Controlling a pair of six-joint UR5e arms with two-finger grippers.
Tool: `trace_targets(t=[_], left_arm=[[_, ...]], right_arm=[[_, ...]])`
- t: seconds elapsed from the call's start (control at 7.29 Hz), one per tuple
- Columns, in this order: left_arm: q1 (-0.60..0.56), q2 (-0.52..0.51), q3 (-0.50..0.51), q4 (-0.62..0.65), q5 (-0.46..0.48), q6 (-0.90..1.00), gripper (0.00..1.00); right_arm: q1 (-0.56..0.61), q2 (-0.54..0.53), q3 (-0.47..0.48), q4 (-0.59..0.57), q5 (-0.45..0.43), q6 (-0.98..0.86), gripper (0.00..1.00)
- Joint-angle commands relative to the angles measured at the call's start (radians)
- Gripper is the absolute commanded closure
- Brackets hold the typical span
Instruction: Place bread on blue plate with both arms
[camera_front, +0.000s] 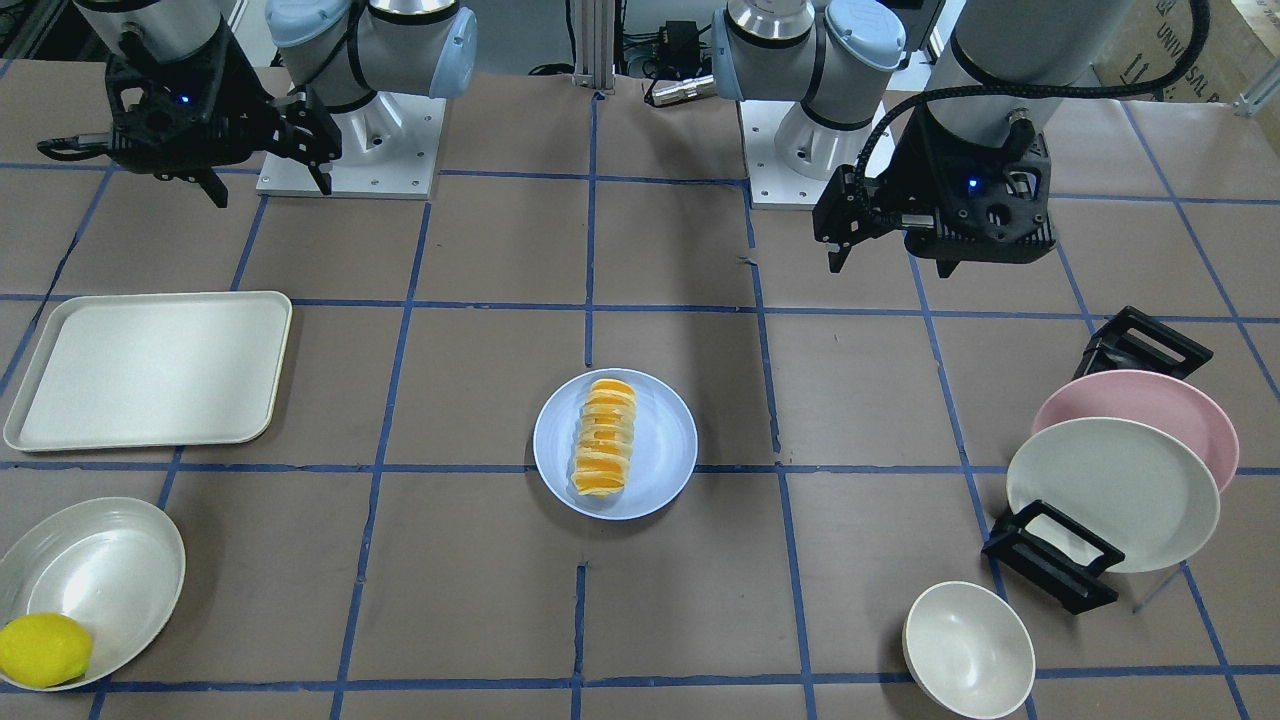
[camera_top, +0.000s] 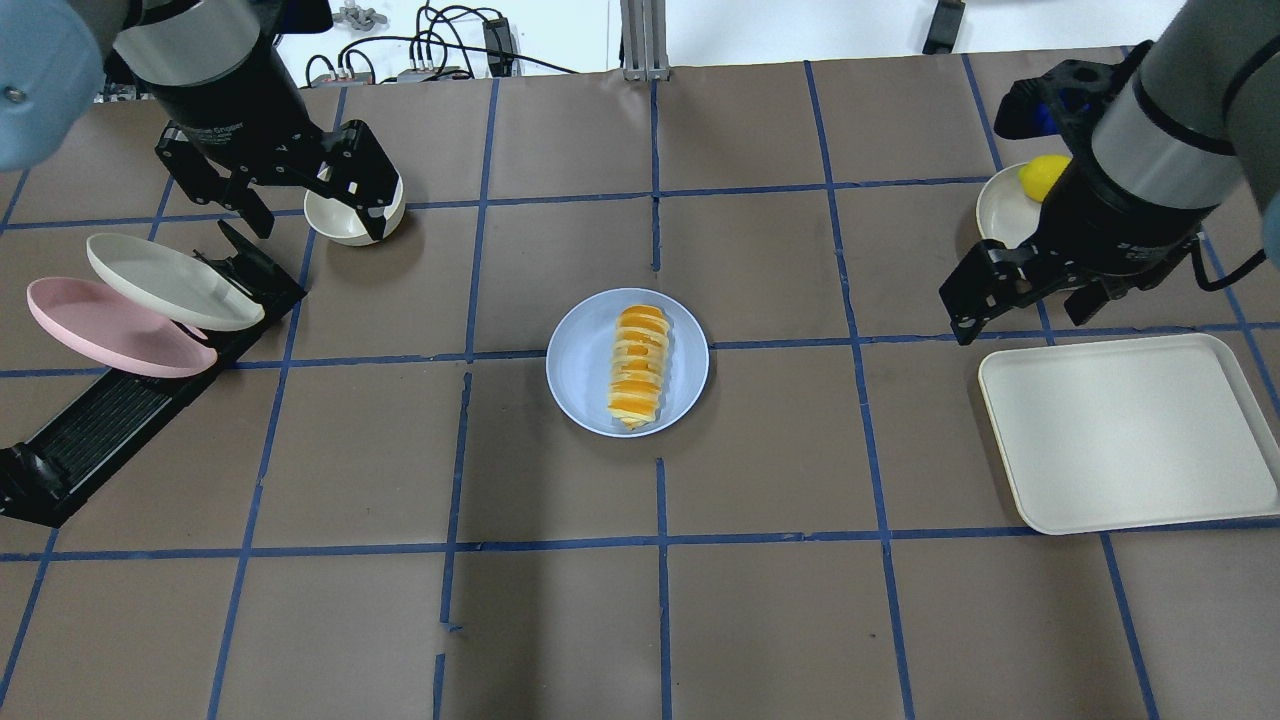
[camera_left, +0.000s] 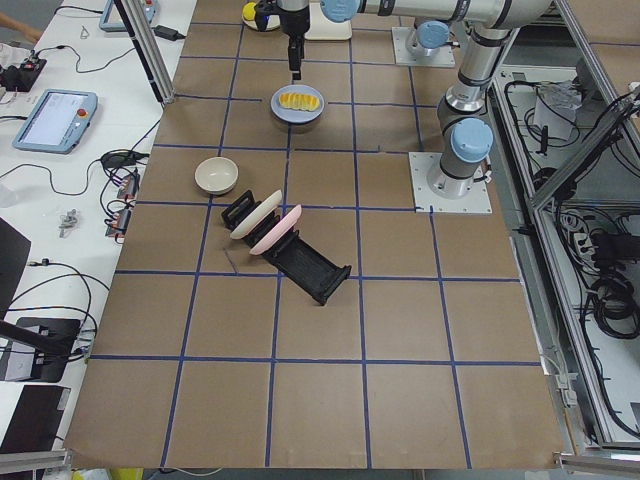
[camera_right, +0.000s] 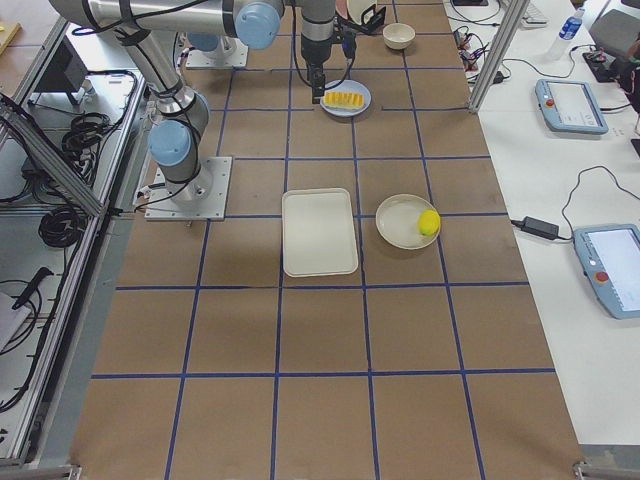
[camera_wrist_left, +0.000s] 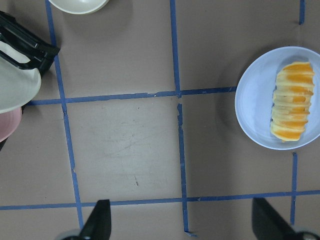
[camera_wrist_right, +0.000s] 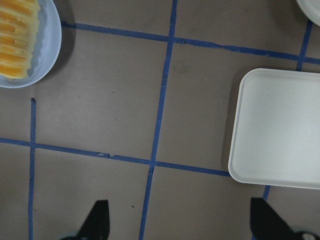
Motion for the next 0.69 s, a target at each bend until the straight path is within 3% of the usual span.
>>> trace_targets(t=[0.0, 0.55], left_arm=[[0.0, 0.0, -0.002, 0.002, 0.001, 0.0, 0.0], [0.0, 0.0, 0.0, 0.002, 0.002, 0.0, 0.0]], right_arm=[[0.105, 0.08, -0.087, 0.004, -0.003, 0.132, 0.0], [0.118, 0.088, -0.081, 0.002, 0.004, 0.134, 0.0]])
